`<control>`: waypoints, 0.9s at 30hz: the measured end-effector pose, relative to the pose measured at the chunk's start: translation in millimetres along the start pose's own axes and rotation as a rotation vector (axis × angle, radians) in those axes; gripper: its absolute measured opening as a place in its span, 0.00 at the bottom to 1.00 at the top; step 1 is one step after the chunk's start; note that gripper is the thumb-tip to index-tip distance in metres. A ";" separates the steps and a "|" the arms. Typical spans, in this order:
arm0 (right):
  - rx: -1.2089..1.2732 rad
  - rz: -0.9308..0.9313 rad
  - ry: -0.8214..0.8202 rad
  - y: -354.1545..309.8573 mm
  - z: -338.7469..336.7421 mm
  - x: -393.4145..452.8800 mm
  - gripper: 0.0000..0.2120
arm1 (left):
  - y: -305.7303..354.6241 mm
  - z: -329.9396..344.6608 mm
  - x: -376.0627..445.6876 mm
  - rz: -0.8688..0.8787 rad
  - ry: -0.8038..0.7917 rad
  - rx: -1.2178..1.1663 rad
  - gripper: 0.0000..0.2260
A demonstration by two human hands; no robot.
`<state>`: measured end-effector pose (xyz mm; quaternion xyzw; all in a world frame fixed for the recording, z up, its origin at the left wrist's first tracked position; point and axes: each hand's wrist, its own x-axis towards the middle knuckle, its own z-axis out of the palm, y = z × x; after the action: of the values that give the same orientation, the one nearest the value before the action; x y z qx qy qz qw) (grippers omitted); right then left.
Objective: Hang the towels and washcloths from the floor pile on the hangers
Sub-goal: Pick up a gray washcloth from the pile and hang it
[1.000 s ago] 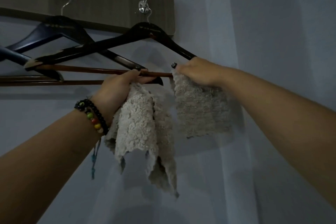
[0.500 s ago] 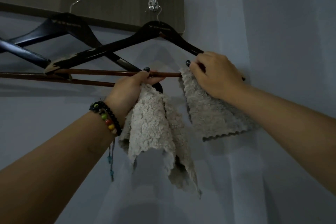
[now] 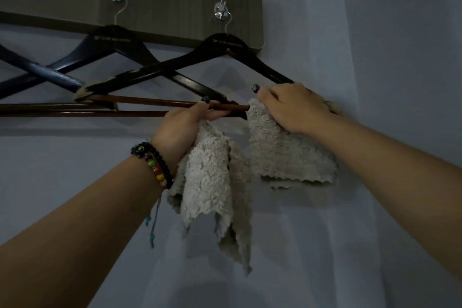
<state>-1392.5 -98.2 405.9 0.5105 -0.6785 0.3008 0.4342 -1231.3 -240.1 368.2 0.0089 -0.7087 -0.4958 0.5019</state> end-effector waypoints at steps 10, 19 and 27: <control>0.130 -0.045 -0.120 30.1 -10.9 -0.9 0.33 | 3.0 17.6 -8.9 0.033 -0.006 -0.031 0.14; 0.063 -0.183 -0.130 8.0 -11.8 0.2 0.34 | 17.0 5.3 -18.9 0.025 0.101 0.066 0.14; 0.290 -0.300 0.416 -41.5 -2.5 -107.7 0.09 | 15.0 4.7 -59.1 0.037 0.342 -0.057 0.06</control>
<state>-1341.3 -62.0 309.1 0.5893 -0.4418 0.4253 0.5261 -1198.1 -199.0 337.3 0.0657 -0.5988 -0.4974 0.6242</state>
